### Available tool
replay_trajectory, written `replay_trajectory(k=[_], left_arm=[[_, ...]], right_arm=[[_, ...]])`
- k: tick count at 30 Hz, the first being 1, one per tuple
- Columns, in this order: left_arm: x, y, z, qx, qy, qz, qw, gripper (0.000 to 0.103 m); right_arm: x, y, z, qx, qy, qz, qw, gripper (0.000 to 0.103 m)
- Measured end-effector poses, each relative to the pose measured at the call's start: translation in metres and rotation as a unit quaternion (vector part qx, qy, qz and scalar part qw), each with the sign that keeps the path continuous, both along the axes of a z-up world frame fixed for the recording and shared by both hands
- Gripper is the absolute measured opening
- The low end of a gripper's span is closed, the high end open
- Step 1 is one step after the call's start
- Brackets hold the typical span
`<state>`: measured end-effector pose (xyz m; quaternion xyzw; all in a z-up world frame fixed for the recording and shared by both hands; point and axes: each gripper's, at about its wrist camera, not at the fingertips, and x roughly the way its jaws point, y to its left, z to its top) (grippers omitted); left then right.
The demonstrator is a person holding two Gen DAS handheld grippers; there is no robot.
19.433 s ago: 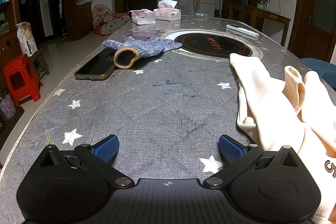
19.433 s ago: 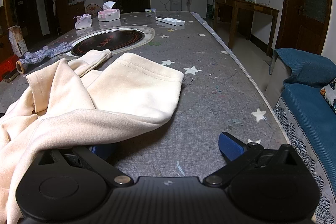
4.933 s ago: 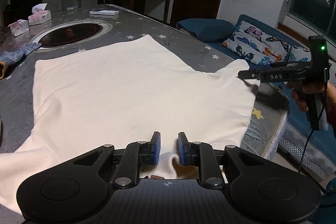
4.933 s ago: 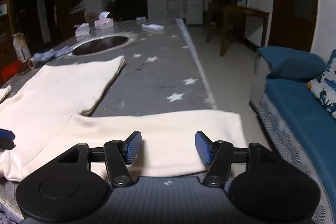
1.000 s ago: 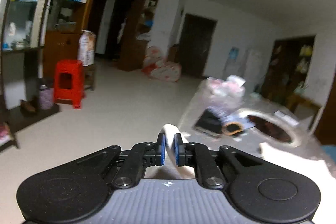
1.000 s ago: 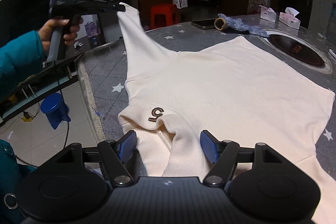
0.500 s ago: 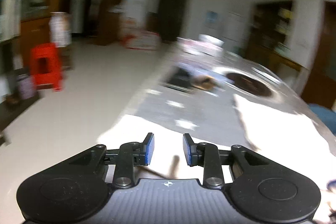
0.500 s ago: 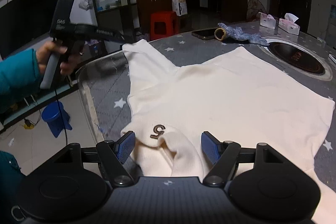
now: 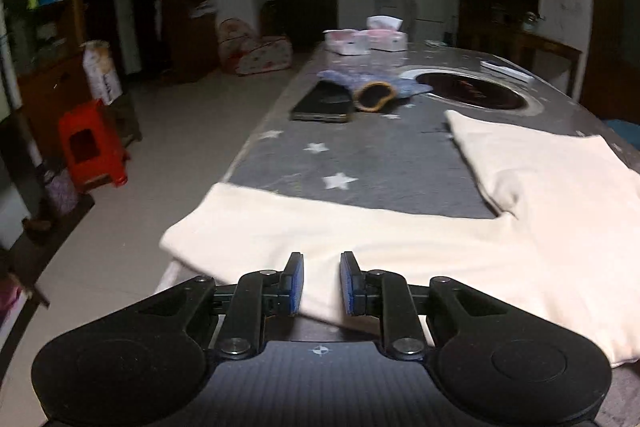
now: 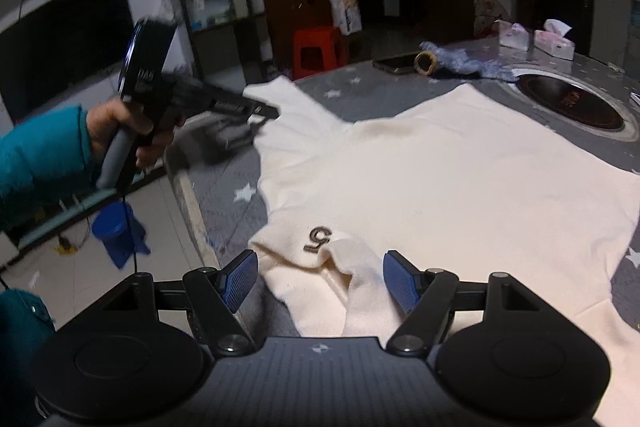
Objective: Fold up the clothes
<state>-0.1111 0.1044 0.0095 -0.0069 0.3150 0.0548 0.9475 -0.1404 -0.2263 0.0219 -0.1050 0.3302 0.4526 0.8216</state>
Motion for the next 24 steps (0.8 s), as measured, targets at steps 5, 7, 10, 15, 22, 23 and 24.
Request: replay_trajectory(k=[5, 7, 10, 15, 22, 23, 24], left_arm=[[0.004, 0.006, 0.001, -0.004, 0.006, 0.012, 0.9999, 0.024], [0.004, 0.005, 0.005, -0.016, 0.008, 0.01, 0.9998, 0.024], [0.005, -0.005, 0.013, -0.036, -0.001, -0.005, 0.9993, 0.024], [0.005, -0.043, 0.025, -0.057, -0.014, -0.067, 0.996, 0.024], [0.008, -0.106, 0.037, -0.086, -0.022, -0.169, 0.9816, 0.032], [0.008, -0.116, 0.037, -0.087, -0.021, -0.185, 0.9787, 0.032], [0.008, -0.126, 0.036, -0.087, -0.02, -0.2, 0.9757, 0.032]], right_arm=[[0.005, -0.018, -0.003, 0.012, 0.014, -0.042, 0.999, 0.071], [0.005, -0.03, -0.003, 0.016, 0.018, -0.062, 0.998, 0.071], [0.009, -0.055, 0.001, 0.04, 0.019, -0.115, 0.992, 0.071], [0.022, -0.096, -0.005, 0.061, 0.033, -0.217, 0.974, 0.071], [0.015, -0.134, -0.011, 0.072, 0.038, -0.291, 0.953, 0.069], [0.012, -0.139, -0.011, 0.073, 0.037, -0.299, 0.951, 0.069], [0.012, -0.143, -0.012, 0.074, 0.038, -0.309, 0.947, 0.068]])
